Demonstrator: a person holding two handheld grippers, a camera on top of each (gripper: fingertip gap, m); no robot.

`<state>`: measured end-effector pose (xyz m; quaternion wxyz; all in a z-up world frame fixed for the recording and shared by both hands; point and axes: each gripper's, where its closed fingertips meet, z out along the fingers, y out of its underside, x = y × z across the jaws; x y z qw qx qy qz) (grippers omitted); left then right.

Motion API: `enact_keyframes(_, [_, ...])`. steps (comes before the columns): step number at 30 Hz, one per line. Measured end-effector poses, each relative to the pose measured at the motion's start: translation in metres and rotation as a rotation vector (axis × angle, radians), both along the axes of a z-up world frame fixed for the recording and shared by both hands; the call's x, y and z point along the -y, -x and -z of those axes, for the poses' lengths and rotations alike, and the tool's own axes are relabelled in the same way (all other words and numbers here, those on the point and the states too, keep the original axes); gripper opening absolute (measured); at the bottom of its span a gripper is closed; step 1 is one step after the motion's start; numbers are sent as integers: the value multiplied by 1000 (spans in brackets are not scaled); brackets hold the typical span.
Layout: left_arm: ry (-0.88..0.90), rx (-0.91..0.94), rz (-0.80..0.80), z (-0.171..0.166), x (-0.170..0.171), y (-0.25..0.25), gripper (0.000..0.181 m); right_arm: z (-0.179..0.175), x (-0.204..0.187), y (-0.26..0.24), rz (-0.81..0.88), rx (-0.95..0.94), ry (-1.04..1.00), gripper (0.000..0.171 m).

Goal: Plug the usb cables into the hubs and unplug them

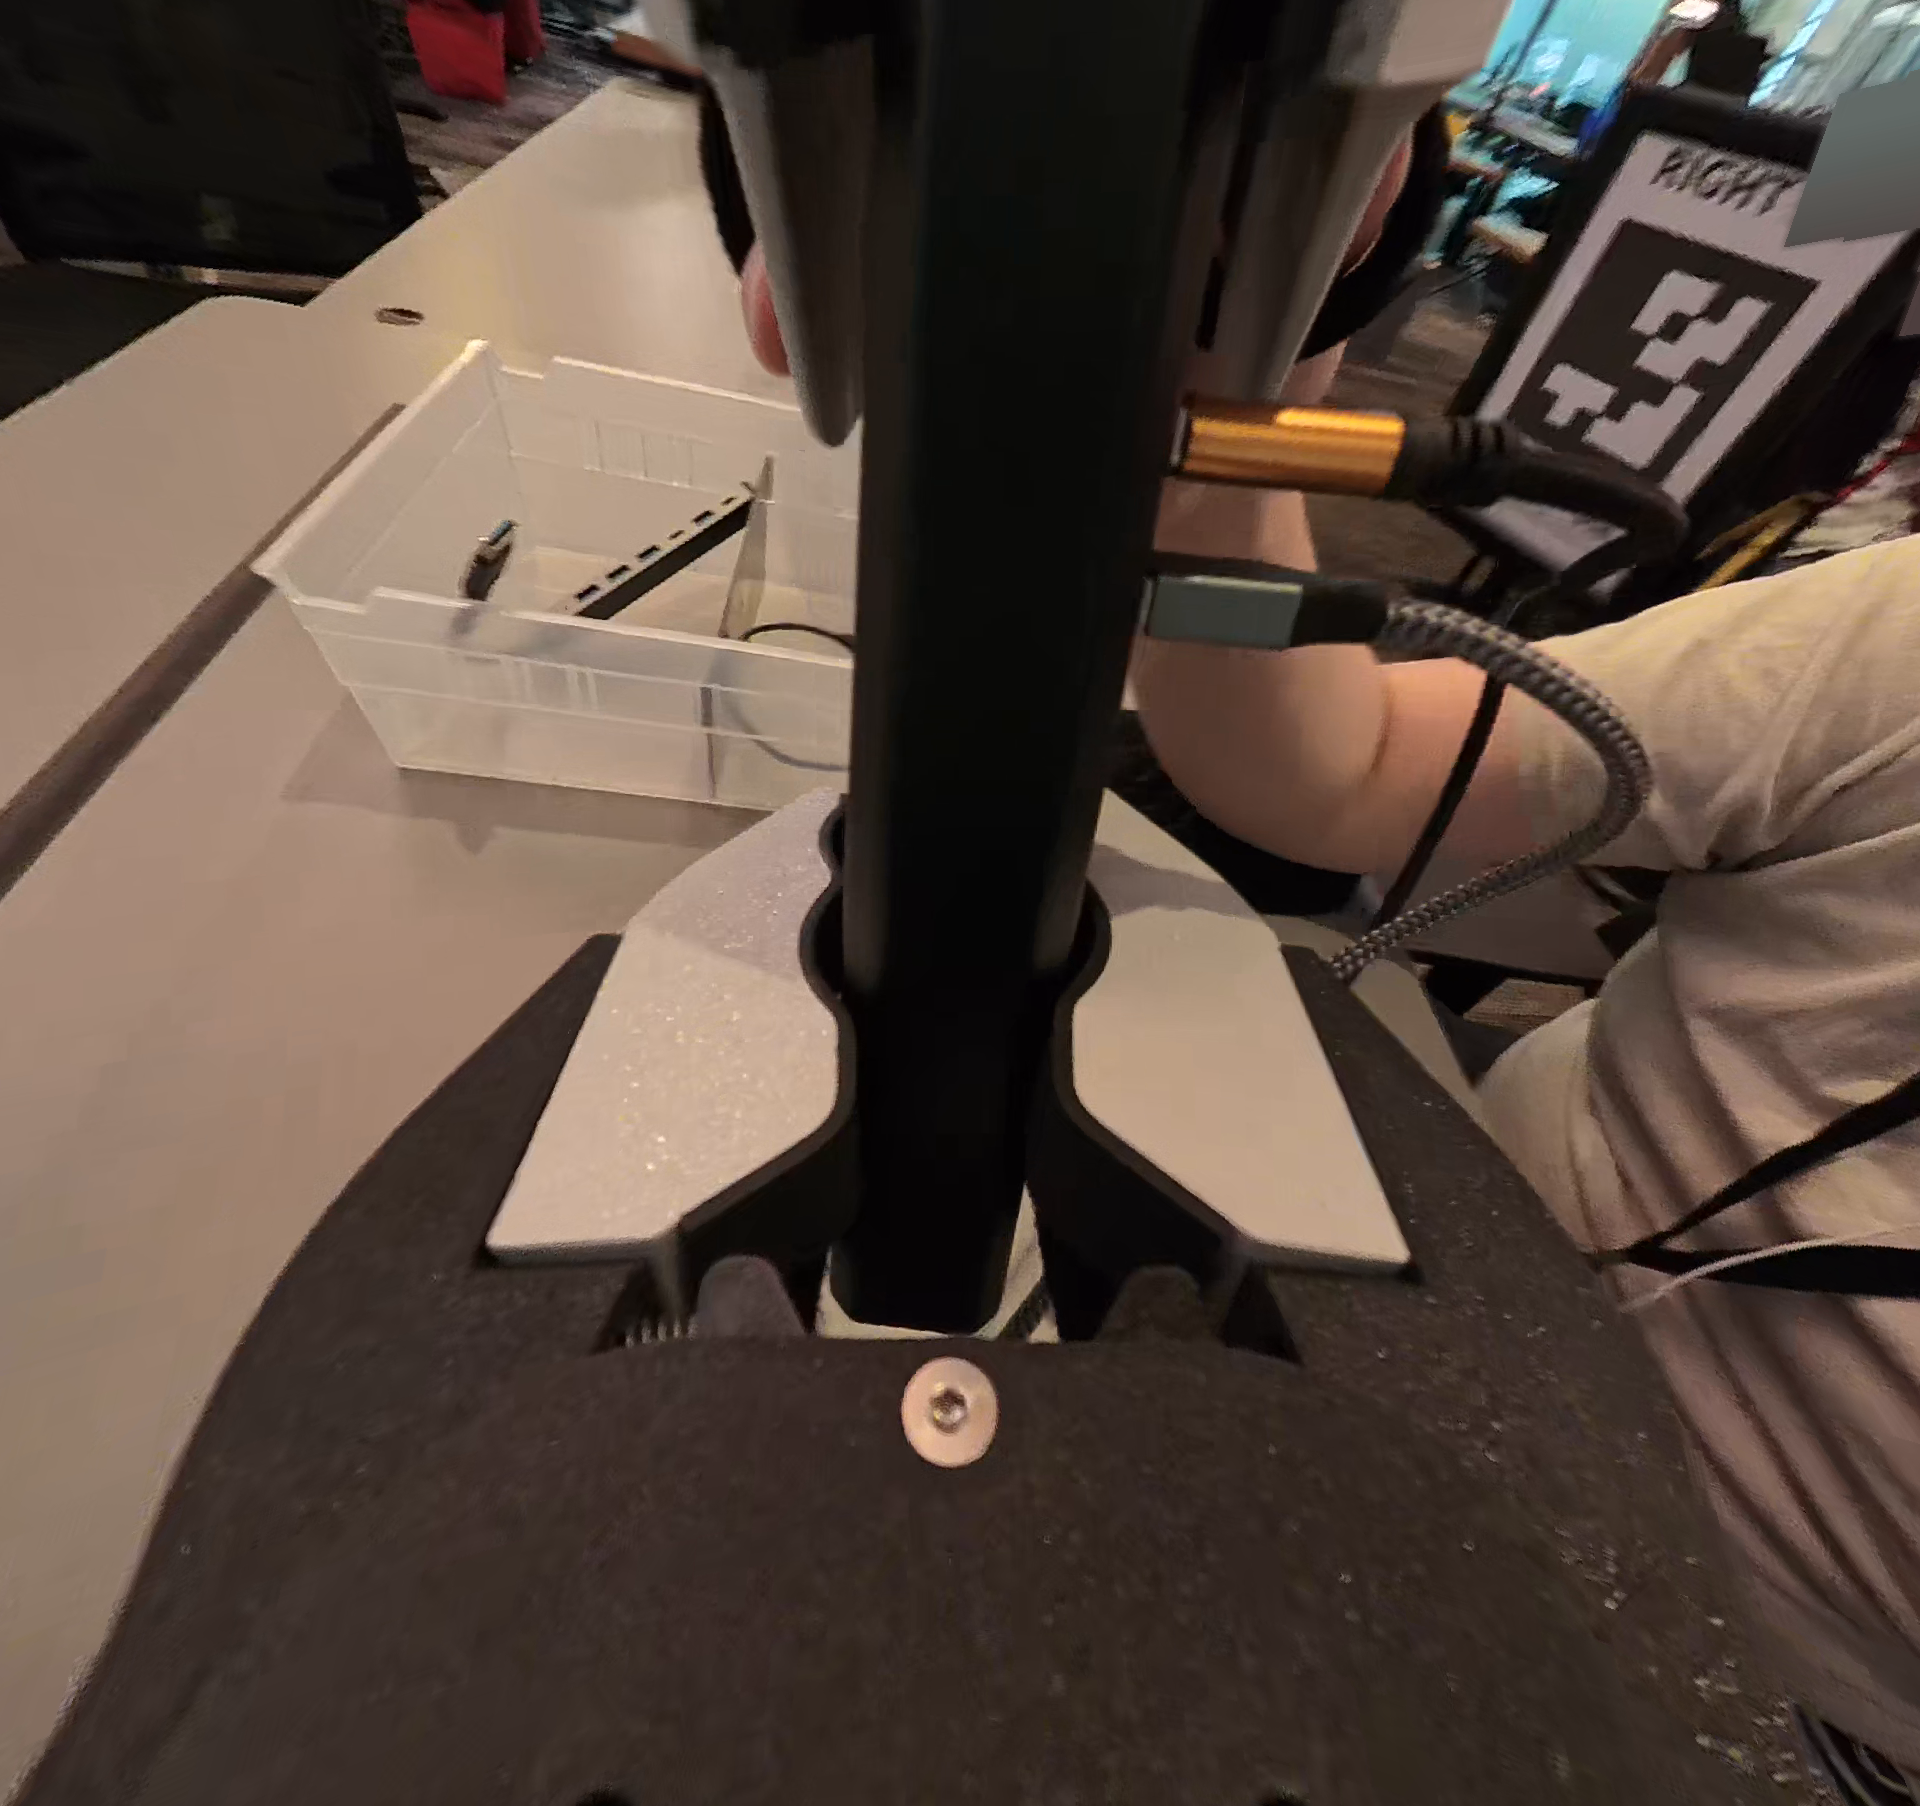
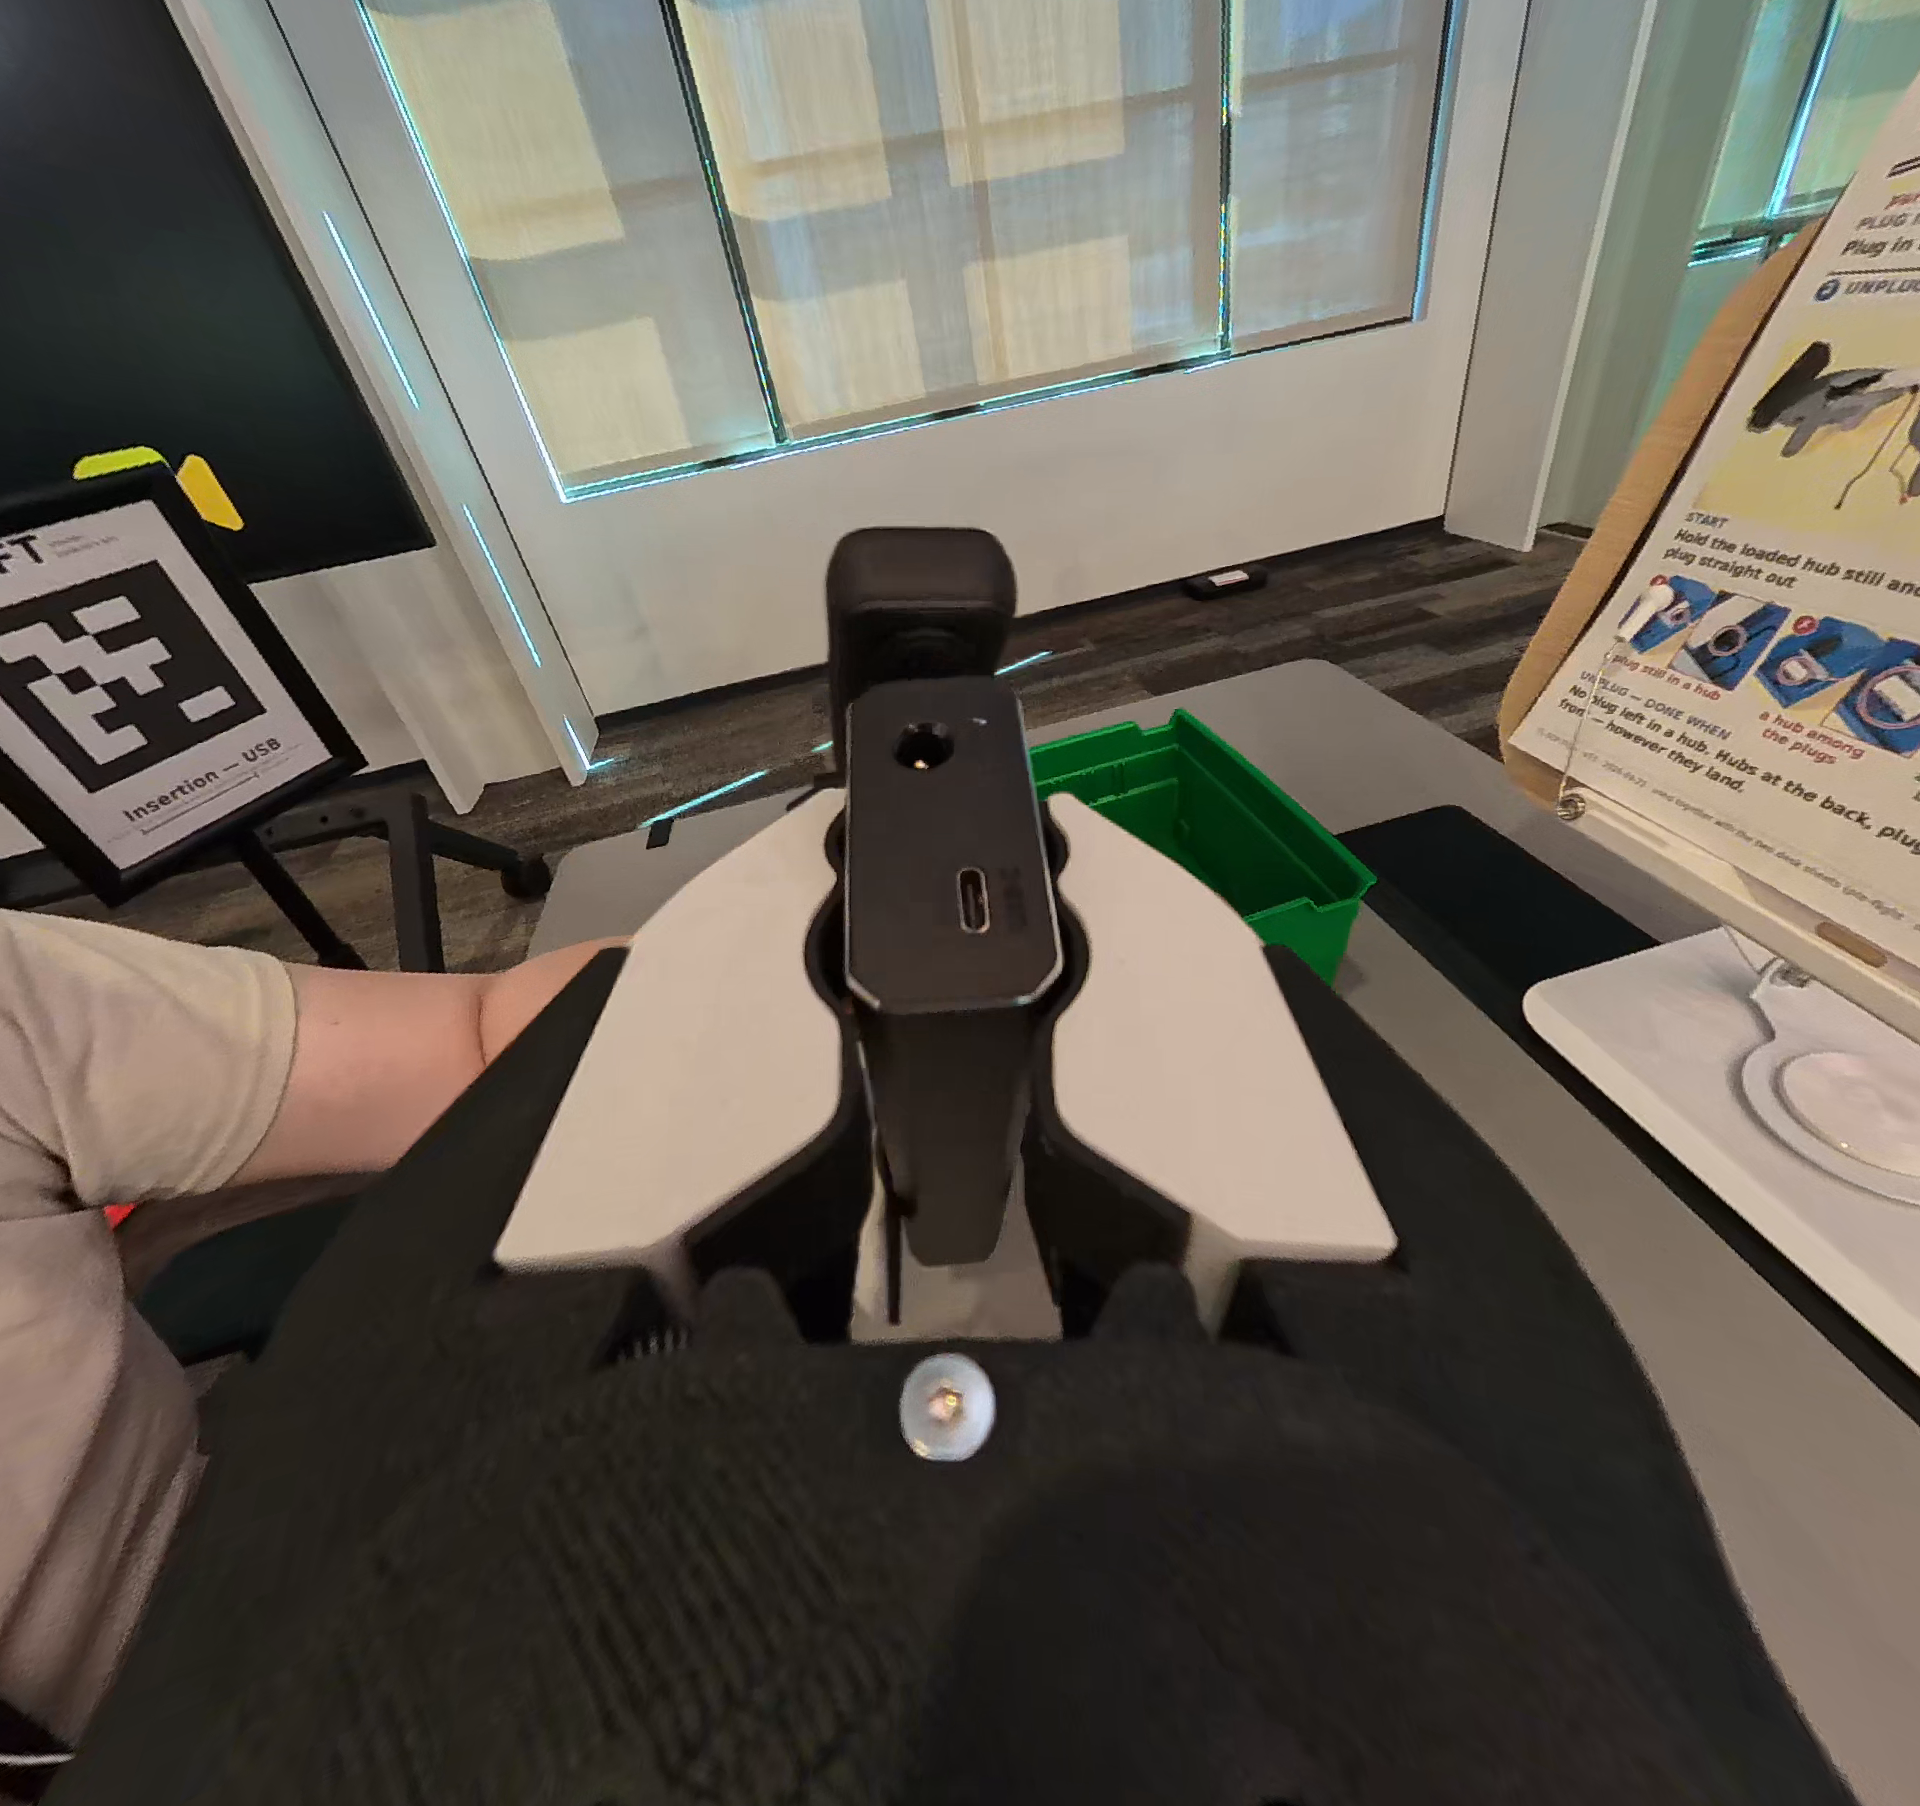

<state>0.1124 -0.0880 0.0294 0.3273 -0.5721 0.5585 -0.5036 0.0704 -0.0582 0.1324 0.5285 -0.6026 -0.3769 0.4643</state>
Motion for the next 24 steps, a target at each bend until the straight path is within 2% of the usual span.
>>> enact_keyframes(4, [-26, -5, 14, 3, 4, -2, 34, 1, 5, 2, -6, 34, -14, 31])
enact_keyframes(7, [-12, 49, 32, -7, 10, -3, 33, -6, 8, 0, -8, -7, -16, 33])
enact_keyframes(9, [36, 88, 57, -13, 15, -4, 33, -9, 7, -2, 18, -4, -43, 60])
enact_keyframes(11, [81, 137, 75, -21, 18, -4, 32, -16, 9, -6, 38, -14, -100, 62])
enact_keyframes(14, [139, 209, 95, -37, 17, 5, 32, -43, 9, -23, 99, -173, -178, 61])
enact_keyframes(18, [78, 272, 38, -67, 8, 34, 32, -70, -4, -67, 240, -479, -248, 44])
enact_keyframes(20, [42, 297, -5, -85, 5, 53, 31, -56, -20, -68, 289, -477, -242, 43])
enact_keyframes(22, [18, 302, -55, -100, 4, 71, 31, -25, -33, -40, 247, -330, -194, 44])
enact_keyframes(24, [-1, 306, -81, -111, 7, 84, 31, 4, -30, -1, 154, -186, -178, 50])
